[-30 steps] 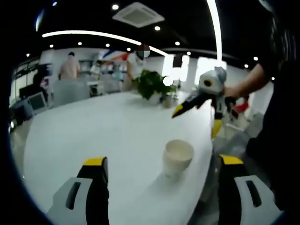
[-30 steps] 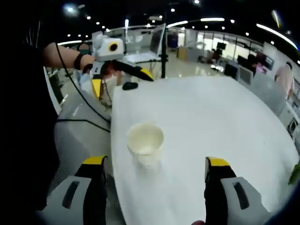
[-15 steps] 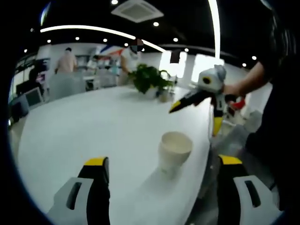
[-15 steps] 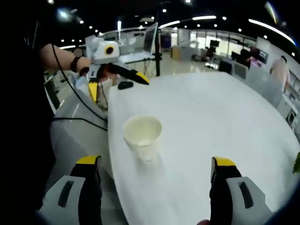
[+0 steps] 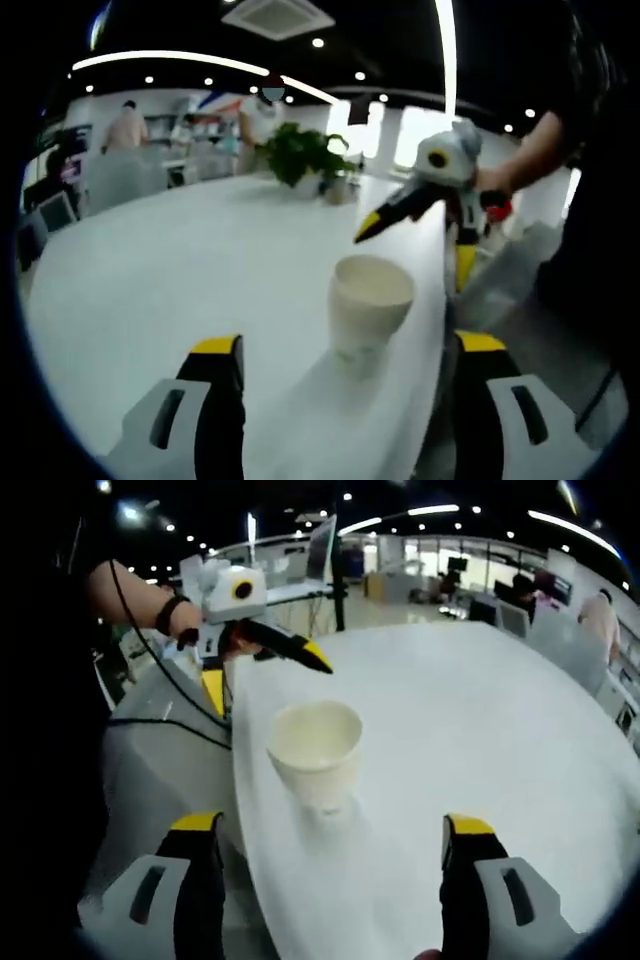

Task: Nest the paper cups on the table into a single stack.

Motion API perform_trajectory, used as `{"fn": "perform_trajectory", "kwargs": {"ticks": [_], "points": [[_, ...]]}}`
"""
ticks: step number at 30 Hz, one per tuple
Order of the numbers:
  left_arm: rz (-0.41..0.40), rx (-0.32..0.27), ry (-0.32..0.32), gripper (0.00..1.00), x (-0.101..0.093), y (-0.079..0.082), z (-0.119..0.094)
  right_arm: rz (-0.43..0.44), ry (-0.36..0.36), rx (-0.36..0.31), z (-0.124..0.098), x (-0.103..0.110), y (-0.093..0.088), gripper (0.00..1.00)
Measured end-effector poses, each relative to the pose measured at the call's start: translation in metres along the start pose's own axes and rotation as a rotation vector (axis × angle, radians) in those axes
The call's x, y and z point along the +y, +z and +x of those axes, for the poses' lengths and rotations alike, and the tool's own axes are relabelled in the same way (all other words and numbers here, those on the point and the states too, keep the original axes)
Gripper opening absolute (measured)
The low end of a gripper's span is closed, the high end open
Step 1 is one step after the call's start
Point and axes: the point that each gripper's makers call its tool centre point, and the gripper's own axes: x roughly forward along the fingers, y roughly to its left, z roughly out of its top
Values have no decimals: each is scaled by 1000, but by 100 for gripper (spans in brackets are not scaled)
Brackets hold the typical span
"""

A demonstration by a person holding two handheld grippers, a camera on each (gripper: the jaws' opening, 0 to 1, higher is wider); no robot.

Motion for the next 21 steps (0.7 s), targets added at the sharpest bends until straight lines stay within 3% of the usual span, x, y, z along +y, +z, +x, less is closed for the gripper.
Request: {"fn": "perform_trajectory", "kwargs": {"ticks": [6, 9, 14, 21], "points": [[12, 21, -31, 77, -5, -7, 9, 7, 12, -8, 11, 2, -3, 81], [73, 26, -33, 72, -5, -8, 13, 12, 20, -19, 15, 3, -4, 77], [72, 25, -50, 66, -4, -12, 18, -2, 34, -26, 20, 6, -4, 72], [143, 17, -63, 59, -4, -12, 32, -4, 51, -37, 27, 6, -3, 67]]}}
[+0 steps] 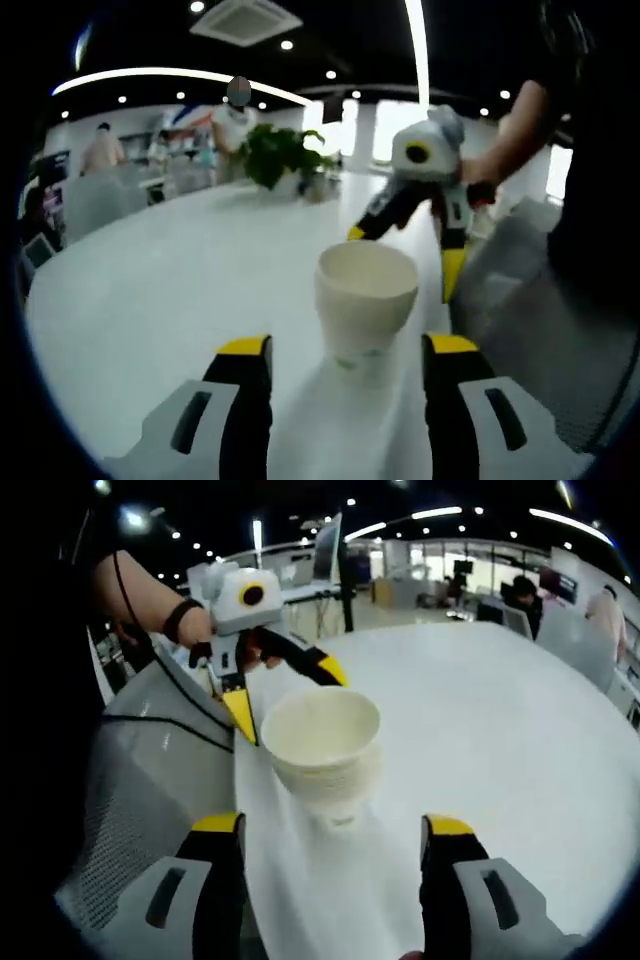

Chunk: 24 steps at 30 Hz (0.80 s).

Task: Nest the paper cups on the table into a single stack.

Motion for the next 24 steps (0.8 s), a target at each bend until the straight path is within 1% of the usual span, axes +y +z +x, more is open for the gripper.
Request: {"fn": "perform_trajectory", "kwargs": {"ticks": [7, 12, 14, 15, 16, 18, 22, 24], "points": [[-5, -1, -19, 56, -1, -2, 8, -30, 20, 8, 6, 0, 1, 61], [19, 5, -18, 53, 1, -4, 9, -59, 42, 20, 13, 0, 3, 55], [41, 9, -20, 52, 2, -4, 9, -68, 45, 25, 15, -1, 2, 54], [43, -8, -29, 52, 1, -2, 10, -68, 47, 24, 16, -1, 3, 54], [43, -10, -29, 52, 1, -2, 11, -68, 49, 23, 17, -2, 3, 53], [53, 7, -30, 52, 3, -5, 13, -70, 53, 21, 18, -2, 4, 52], [52, 5, -36, 50, 3, -3, 15, -92, 66, 25, 22, -2, 4, 47], [60, 9, -48, 49, 1, -4, 17, -86, 72, 26, 24, -2, 3, 45]]}}
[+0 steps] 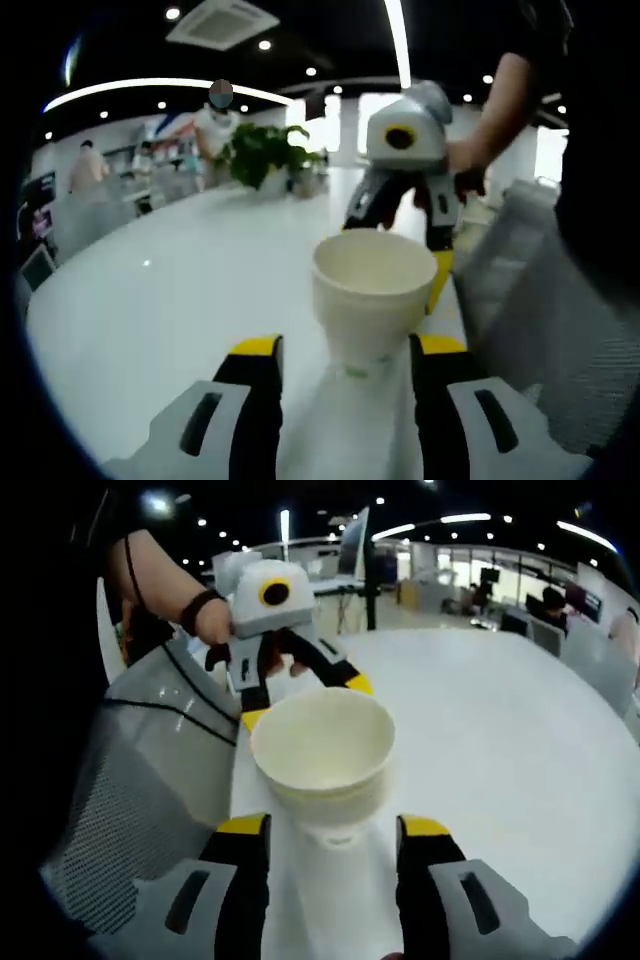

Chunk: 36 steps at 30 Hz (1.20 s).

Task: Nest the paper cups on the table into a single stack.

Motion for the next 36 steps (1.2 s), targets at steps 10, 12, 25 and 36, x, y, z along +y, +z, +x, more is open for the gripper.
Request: {"fn": "perform_trajectory", "kwargs": {"ticks": [10, 12, 25, 36], "points": [[25, 14, -37, 41, -5, 0, 6, -13, 11, -22, 1, -1, 4, 35], [33, 15, -40, 41, -5, 1, 7, -8, 9, -29, 1, -2, 4, 35], [68, 29, -67, 37, -10, 3, 11, 11, -3, -48, 1, -1, 6, 35], [107, 21, -71, 37, 4, 27, 8, -4, -41, -82, -15, -14, 24, 34]]}}
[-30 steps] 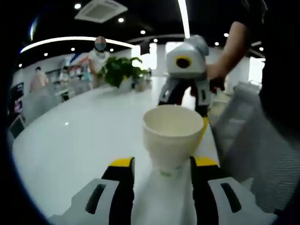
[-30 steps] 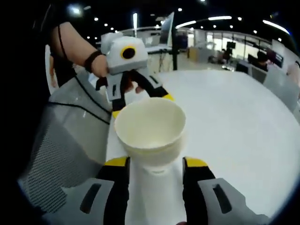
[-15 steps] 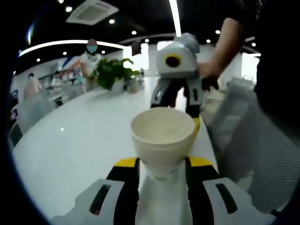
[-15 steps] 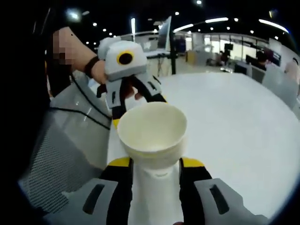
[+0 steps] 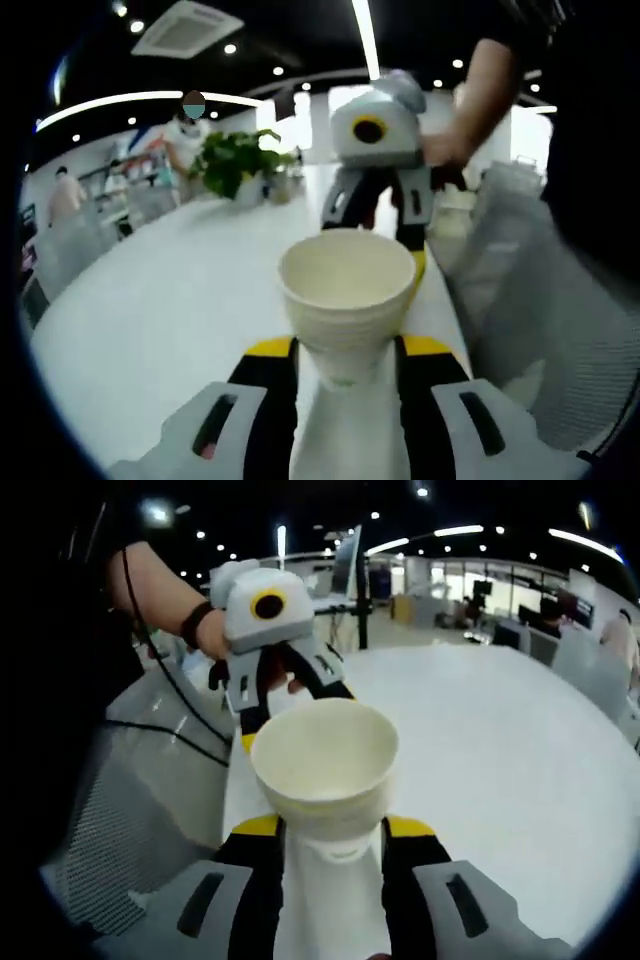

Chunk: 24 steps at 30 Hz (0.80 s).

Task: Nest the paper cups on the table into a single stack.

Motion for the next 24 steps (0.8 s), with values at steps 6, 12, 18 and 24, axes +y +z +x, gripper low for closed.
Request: {"fn": "perform_trajectory", "kwargs": {"ticks": [6, 12, 18, 24], "points": [[34, -2, 3, 37, 24, 19, 1, -21, -34, -12, -10, -23, 17, 34], [74, -1, 10, 37, 51, 34, 3, -51, -60, -20, -16, -51, 31, 34], [98, 1, 20, 37, 78, 42, 7, -73, -79, -20, -18, -78, 42, 34], [111, 2, 24, 37, 102, 46, 12, -88, -82, -19, -18, -104, 48, 34]]}}
